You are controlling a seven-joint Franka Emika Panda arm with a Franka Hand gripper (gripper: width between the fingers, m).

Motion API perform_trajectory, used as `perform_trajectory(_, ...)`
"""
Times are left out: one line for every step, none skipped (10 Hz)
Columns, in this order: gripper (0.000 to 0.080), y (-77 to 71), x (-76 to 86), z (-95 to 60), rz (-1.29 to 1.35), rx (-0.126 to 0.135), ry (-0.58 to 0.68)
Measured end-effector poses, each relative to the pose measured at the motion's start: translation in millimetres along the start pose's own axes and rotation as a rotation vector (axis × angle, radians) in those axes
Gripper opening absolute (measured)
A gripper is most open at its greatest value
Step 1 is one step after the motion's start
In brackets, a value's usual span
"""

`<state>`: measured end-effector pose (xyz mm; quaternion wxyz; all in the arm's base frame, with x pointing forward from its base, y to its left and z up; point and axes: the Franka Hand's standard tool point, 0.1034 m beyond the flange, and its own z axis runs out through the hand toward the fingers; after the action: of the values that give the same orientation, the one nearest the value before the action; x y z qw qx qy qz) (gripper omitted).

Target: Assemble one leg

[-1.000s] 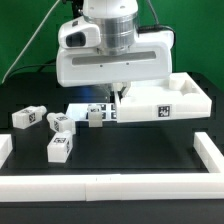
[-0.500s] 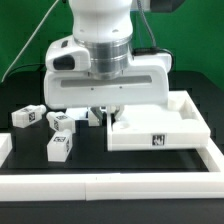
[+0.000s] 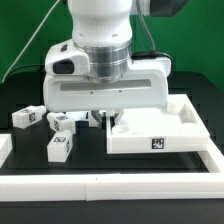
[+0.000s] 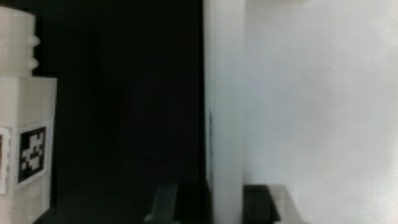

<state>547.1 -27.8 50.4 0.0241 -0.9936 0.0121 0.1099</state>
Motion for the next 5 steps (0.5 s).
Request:
perform_trajectory(0.0057, 5.8, 5.3, 9.3, 0.006, -0.004, -0.008)
perform_trajectory(0.0057, 8.6, 14.6, 17.3, 0.014, -0.010, -0.010)
perform_trajectory(0.0057, 7.4, 22.1, 20.5, 0.019, -0.014, -0.007)
perform_trajectory(0.0057, 6.0, 26.3, 22.5, 0.035, -0.016, -0.005)
perform_trajectory(0.0057, 5.0, 28.9, 26.5, 0.068, -0.017, -0.006)
